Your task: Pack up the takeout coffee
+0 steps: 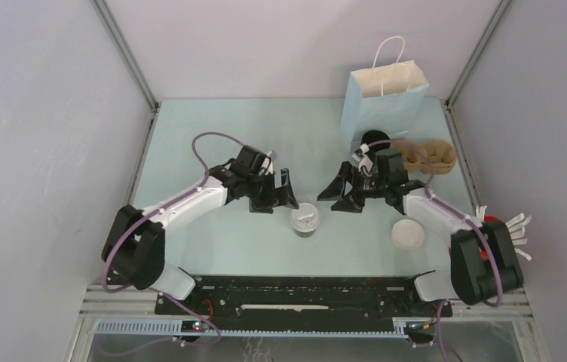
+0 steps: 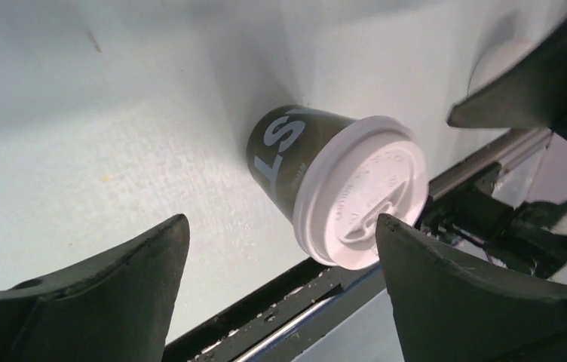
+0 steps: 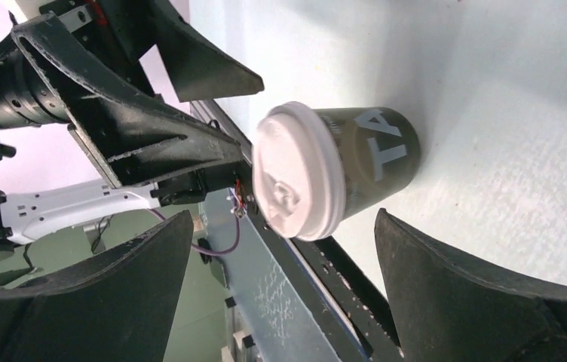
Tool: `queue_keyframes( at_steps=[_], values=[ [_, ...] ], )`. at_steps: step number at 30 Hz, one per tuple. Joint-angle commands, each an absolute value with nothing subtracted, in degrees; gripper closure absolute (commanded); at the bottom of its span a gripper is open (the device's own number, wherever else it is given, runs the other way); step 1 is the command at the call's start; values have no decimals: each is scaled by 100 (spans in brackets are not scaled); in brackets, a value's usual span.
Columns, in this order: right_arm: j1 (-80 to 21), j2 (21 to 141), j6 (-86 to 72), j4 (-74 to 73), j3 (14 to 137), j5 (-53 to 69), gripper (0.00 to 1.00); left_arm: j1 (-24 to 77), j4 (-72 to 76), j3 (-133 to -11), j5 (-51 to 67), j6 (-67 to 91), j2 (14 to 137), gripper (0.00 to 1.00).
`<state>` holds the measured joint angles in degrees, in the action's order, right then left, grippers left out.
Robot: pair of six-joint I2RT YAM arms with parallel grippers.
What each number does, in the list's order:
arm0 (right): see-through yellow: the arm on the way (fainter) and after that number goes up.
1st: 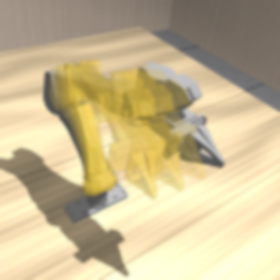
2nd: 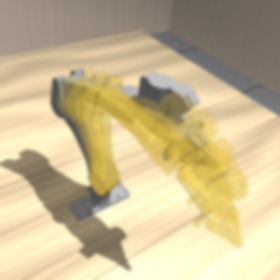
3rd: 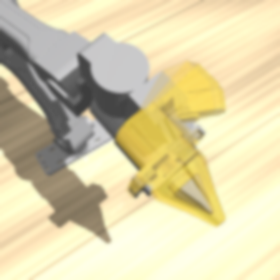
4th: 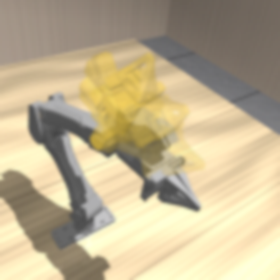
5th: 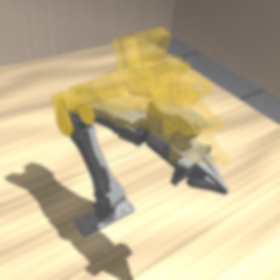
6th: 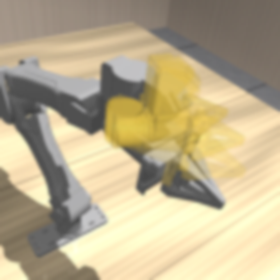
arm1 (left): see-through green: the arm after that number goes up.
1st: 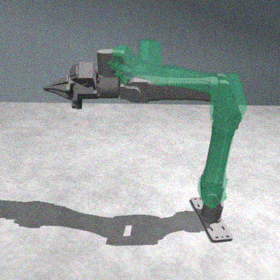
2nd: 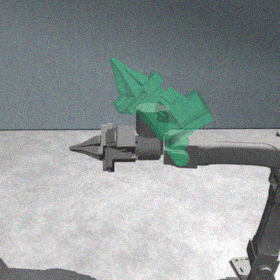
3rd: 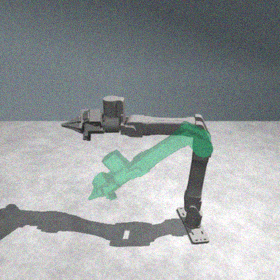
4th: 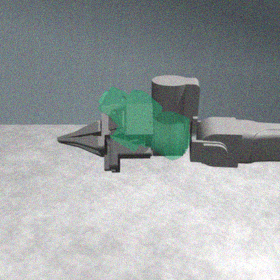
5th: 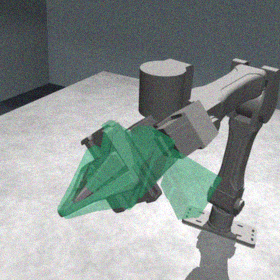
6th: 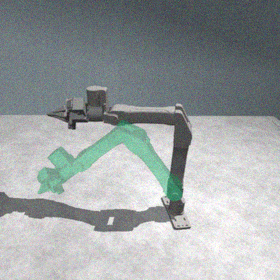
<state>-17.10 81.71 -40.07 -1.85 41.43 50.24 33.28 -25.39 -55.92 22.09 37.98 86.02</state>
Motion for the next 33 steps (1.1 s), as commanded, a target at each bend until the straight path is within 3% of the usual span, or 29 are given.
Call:
queue_keyframes(
  at_steps=[1, 9, 20, 26, 30, 33],
  values=[
    [-1543, 7194, -3163, -2369, 4641, 4151, 1, 3712, -3873, -6715, 625, 3220, 7931, 0],
    [-1106, 5939, -2261, -4285, 4764, 2859, 2, 5389, -5100, -8227, -1828, 3595, 8618, 0],
    [-897, 5189, -2083, -4764, 4761, 2796, 2, 5950, -5188, -8836, -1836, 3244, 9673, 1],
    [-889, 5170, -2058, -4781, 4759, 2813, 3, 6016, -5178, -8909, -1671, 3174, 9912, 12],
    [-888, 5171, -2043, -4781, 4763, 2829, 3, 6027, -5125, -8930, -1462, 3125, 9990, 2],
    [-891, 5185, -2030, -4781, 4764, 2838, 3, 6029, -5024, -8886, -1381, 3104, 10027, 1]
  ],
)
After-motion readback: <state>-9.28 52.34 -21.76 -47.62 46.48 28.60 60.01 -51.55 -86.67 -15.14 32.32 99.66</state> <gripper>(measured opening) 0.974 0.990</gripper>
